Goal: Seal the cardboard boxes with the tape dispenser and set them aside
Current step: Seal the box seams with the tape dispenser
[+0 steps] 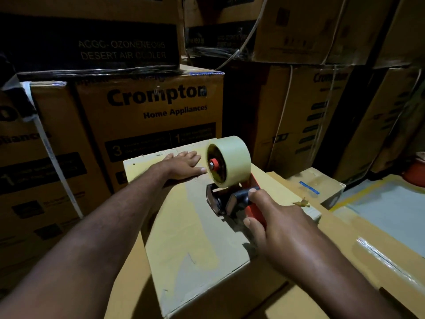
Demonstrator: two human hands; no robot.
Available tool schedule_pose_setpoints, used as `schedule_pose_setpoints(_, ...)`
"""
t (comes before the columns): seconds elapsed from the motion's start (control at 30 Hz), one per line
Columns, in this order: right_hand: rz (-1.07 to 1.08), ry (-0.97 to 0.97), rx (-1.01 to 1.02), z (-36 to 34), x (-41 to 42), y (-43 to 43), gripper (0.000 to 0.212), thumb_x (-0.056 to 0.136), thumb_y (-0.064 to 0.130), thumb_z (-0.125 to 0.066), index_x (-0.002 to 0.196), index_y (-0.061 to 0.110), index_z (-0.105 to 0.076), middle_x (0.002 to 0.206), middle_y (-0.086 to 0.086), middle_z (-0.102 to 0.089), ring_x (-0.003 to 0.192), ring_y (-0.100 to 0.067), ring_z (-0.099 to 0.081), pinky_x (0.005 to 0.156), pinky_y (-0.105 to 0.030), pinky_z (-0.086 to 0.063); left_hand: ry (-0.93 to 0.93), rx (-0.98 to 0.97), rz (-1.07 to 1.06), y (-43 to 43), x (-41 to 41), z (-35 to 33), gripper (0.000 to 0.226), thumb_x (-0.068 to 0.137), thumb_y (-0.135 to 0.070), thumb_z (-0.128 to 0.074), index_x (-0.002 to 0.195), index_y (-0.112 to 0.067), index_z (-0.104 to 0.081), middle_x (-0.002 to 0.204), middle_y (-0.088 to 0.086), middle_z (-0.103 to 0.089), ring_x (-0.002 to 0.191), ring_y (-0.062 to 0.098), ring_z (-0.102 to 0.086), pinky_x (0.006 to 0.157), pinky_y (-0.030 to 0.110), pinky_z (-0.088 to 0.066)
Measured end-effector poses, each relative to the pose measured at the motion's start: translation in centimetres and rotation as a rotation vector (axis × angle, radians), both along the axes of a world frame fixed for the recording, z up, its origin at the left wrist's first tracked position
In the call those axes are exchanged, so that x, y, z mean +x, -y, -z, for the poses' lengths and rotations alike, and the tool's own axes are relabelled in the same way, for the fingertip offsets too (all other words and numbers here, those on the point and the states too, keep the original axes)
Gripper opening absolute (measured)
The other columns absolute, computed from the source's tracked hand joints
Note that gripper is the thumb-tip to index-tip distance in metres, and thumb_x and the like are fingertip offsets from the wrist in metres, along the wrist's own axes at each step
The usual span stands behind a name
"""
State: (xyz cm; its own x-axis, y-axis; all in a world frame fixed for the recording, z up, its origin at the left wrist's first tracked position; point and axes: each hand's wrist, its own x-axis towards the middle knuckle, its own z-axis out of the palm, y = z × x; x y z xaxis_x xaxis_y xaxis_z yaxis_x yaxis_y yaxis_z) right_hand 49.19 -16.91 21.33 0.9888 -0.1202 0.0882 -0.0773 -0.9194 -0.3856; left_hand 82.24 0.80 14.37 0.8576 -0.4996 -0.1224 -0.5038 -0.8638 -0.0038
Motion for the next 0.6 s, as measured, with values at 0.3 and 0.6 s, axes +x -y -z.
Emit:
schedule_pose_setpoints(0.3, 0.095, 0.028, 0.0, -0.2, -4.5, 1.0, 0.034, 0.102, 0.048, -0.045, 0.13, 0.044, -0.025, 0.097, 0.006, -0.048, 0.089, -0.015, -0.054, 0.077, -0.031, -0.054, -0.031, -0.084, 0.121, 5.3, -8.2, -0.7, 0.057, 0.107, -0.052, -0.028, 0.16, -0.032, -0.023, 0.171, 0.0, -0.005, 0.157, 0.025, 0.001, 0.119, 0.065, 0.005)
schedule_pose_setpoints(0.6, 0.08, 0.018, -0.01, -0.3, -4.4, 0.0, 0.036, 0.103, 0.039, -0.047, 0.134, 0.034, -0.029, 0.097, -0.004, -0.055, 0.088, -0.021, -0.057, 0.074, -0.036, -0.056, -0.039, -0.033, 0.159, 5.5, -11.3, -0.6, 0.064, 0.103, -0.06, -0.034, 0.16, -0.036, -0.017, 0.17, -0.003, -0.01, 0.156, 0.02, -0.007, 0.123, 0.059, 0.0)
